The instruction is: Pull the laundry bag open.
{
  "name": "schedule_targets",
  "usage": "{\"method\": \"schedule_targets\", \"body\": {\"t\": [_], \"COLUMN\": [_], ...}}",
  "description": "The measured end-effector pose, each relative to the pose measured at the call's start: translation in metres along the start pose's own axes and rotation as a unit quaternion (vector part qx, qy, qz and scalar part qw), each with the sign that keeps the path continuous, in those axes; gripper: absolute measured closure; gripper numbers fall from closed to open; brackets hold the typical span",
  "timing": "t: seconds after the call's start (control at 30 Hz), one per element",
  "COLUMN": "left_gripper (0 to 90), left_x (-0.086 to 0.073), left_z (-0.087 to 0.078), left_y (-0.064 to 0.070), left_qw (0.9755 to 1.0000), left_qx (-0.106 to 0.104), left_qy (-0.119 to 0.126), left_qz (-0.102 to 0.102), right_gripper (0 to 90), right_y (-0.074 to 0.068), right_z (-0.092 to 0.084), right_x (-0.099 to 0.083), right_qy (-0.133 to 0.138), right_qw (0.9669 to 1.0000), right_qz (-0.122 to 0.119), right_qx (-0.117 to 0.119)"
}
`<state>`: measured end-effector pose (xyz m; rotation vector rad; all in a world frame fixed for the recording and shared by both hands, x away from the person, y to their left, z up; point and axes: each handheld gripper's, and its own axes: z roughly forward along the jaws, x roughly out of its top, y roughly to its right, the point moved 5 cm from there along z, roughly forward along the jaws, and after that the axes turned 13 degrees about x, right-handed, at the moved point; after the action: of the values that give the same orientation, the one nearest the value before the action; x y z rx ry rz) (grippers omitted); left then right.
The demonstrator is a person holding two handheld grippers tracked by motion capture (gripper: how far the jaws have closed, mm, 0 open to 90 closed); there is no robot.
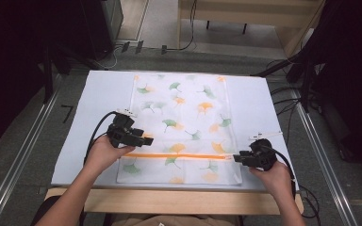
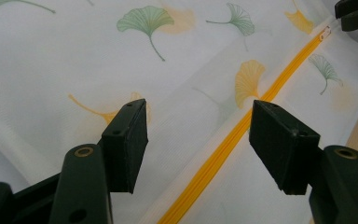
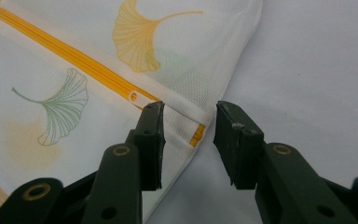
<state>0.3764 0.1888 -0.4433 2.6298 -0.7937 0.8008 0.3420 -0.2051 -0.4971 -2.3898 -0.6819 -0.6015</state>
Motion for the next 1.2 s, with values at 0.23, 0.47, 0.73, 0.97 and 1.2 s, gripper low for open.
{"method": "schedule_targets", "body": {"t": [0.23,0.47,0.73,0.97,1.2], "left_gripper": [37.8,38.0,39.3,39.6,41.3], "left_x": [0.003,0.005,0.006,0.006,0.006], "left_z": [0.007,0.012,0.017,0.021,0.024], "left_y": [0.006,0.012,0.019,0.030,0.039], "left_qw": [0.9999,0.9998,0.9997,0.9993,0.9986], "left_qx": [-0.006,-0.014,-0.018,-0.020,-0.029], "left_qy": [-0.006,-0.008,-0.006,0.004,0.008], "left_qz": [0.008,0.011,0.017,0.032,0.043], "right_gripper": [62.9,66.8,73.6,84.7,85.0], "right_y": [-0.001,-0.004,-0.008,-0.009,-0.010], "right_z": [0.007,0.010,0.013,0.015,0.013], "right_x": [-0.003,-0.001,0.000,0.001,0.005], "right_qy": [-0.013,-0.016,-0.029,-0.030,-0.036], "right_qw": [0.9999,0.9997,0.9985,0.9991,0.9993], "right_qz": [-0.001,-0.005,-0.024,-0.022,-0.011], "right_qx": [-0.001,-0.018,-0.041,-0.018,0.000]}}
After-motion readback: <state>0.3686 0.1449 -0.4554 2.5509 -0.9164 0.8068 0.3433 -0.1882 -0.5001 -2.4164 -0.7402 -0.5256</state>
